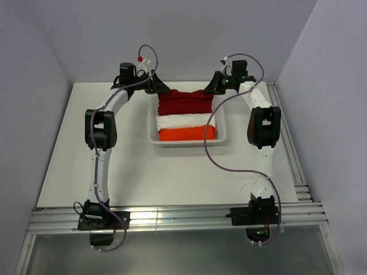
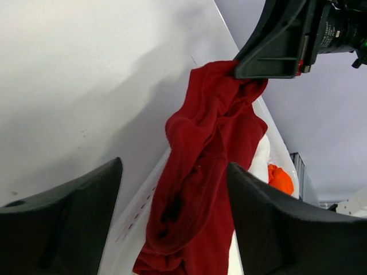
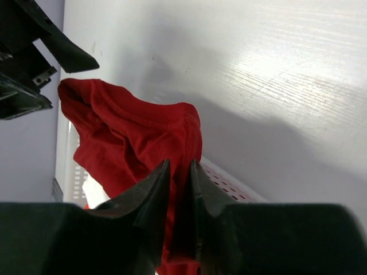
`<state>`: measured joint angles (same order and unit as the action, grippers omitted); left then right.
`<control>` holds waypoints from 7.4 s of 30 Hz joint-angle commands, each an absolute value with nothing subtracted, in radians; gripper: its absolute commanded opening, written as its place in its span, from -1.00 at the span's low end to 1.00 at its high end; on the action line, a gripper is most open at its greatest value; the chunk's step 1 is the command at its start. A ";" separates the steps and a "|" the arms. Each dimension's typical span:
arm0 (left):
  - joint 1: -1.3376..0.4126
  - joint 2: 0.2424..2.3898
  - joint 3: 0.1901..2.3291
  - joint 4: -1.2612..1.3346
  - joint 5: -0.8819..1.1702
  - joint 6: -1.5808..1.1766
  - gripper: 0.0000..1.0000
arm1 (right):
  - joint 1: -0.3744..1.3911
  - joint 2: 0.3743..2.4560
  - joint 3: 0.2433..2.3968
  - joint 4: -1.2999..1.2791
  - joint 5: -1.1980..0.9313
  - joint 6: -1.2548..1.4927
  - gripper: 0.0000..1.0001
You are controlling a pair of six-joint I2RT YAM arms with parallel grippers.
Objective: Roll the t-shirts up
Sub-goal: Place the rolled tshirt into the container
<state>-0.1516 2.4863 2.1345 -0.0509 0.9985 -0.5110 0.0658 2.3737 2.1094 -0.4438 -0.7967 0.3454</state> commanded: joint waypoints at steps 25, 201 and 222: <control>-0.161 2.349 1.994 0.043 1.049 -0.445 -0.98 | 0.045 2.227 1.916 -0.226 -0.908 0.423 -1.00; -0.253 2.089 1.407 0.325 0.917 -0.476 -0.99 | 0.212 2.065 1.635 -0.260 -0.679 0.429 -1.00; -0.252 1.794 1.524 0.150 0.625 -0.560 -0.23 | 0.103 1.740 1.556 -0.233 -0.677 0.597 0.33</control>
